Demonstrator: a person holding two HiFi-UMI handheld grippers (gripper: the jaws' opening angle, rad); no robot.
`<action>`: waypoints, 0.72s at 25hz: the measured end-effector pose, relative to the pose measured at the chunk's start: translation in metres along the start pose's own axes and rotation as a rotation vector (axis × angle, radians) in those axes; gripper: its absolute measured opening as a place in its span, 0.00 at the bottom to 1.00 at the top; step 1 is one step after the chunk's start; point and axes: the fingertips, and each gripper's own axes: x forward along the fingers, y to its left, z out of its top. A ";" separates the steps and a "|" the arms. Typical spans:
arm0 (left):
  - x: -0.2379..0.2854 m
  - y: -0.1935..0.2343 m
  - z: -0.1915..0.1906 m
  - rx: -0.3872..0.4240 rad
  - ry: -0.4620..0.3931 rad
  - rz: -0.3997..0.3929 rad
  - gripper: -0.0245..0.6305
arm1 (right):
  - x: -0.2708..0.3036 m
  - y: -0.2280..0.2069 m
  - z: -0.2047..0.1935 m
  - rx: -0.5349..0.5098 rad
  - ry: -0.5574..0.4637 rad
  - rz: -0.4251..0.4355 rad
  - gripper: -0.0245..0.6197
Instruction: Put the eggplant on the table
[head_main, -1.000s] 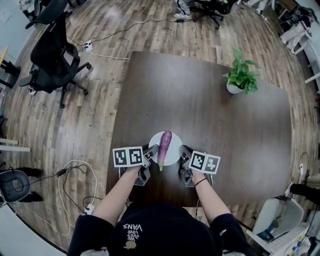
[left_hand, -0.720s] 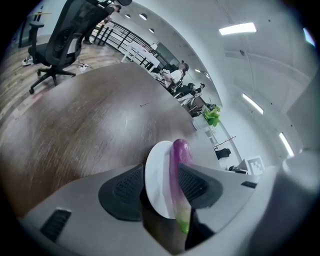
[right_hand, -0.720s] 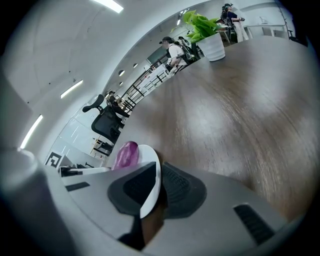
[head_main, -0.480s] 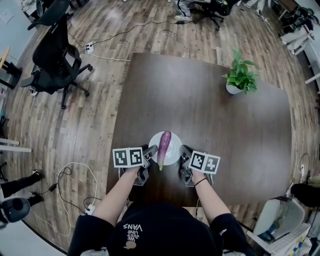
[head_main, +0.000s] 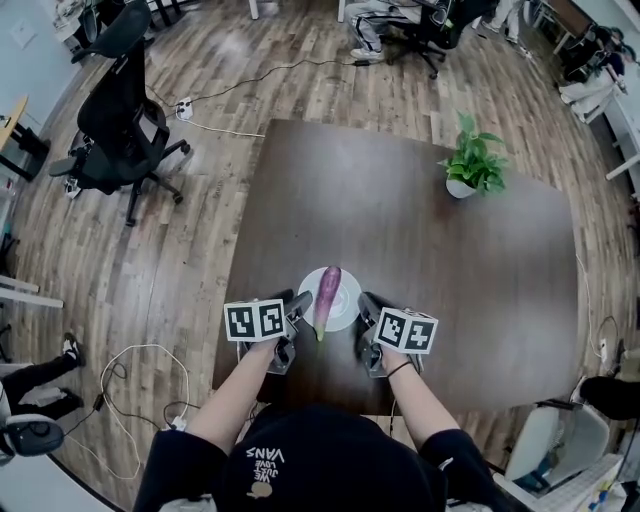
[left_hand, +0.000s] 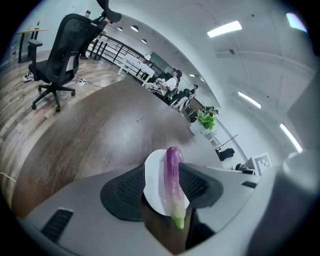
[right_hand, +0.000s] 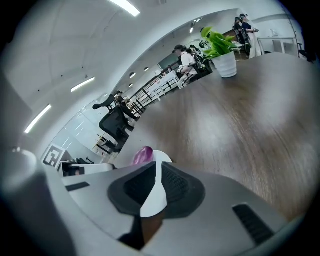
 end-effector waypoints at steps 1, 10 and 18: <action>-0.004 -0.004 0.001 0.009 -0.012 -0.006 0.37 | -0.002 0.004 0.001 -0.015 -0.006 0.005 0.09; -0.061 -0.044 0.009 0.227 -0.211 0.030 0.19 | -0.053 0.047 0.005 -0.215 -0.107 0.039 0.09; -0.117 -0.073 -0.007 0.303 -0.396 0.027 0.08 | -0.109 0.076 -0.002 -0.300 -0.240 0.073 0.09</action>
